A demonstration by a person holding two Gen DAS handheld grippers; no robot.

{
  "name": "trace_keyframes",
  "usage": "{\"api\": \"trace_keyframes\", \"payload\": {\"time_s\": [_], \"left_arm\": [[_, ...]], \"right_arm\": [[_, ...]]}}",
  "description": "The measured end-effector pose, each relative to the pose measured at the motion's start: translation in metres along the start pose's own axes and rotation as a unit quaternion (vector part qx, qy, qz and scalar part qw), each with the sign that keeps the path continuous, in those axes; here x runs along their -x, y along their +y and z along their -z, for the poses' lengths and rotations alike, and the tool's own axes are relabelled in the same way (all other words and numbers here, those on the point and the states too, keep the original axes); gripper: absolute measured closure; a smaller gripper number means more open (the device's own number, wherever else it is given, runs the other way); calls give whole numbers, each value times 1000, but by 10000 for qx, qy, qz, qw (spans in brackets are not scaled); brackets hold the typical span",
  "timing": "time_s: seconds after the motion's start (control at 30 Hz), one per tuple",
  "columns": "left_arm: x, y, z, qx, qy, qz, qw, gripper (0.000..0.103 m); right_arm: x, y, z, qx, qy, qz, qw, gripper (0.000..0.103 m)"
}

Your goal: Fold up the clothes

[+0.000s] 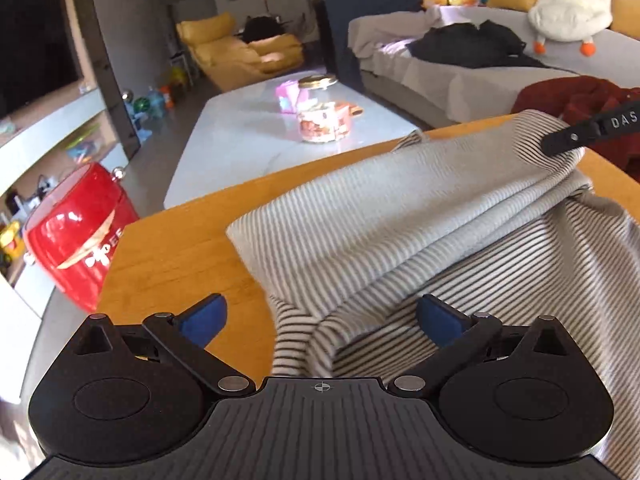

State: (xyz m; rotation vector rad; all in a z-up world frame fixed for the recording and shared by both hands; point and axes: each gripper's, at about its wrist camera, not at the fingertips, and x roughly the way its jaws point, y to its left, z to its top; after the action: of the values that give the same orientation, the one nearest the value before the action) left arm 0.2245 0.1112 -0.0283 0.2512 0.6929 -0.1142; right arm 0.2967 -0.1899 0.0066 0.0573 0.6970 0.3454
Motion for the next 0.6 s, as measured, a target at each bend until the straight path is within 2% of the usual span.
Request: {"api": "trace_keyframes", "payload": {"time_s": [0.1, 0.2, 0.3, 0.4, 0.47, 0.53, 0.6], "left_arm": [[2, 22, 10, 216, 62, -192, 9996, 0], [7, 40, 20, 426, 120, -237, 9987, 0], [15, 48, 27, 544, 74, -287, 9981, 0], [21, 52, 27, 696, 46, -228, 9973, 0], [26, 55, 27, 797, 28, -190, 9966, 0], [36, 54, 24, 826, -115, -61, 9965, 0], [53, 49, 15, 888, -469, 378, 9942, 0]], "right_arm": [[8, 9, -9, 67, -334, -151, 9993, 86], [15, 10, -21, -36, -472, -254, 9986, 86], [9, 7, -10, -115, -233, -289, 9992, 86], [-2, -2, 15, -228, 78, -120, 9996, 85], [-2, -8, 27, -318, -34, -98, 9994, 79], [-1, -7, 30, -240, -106, 46, 9996, 61], [0, -4, 32, -117, -175, 169, 9996, 58]]}}
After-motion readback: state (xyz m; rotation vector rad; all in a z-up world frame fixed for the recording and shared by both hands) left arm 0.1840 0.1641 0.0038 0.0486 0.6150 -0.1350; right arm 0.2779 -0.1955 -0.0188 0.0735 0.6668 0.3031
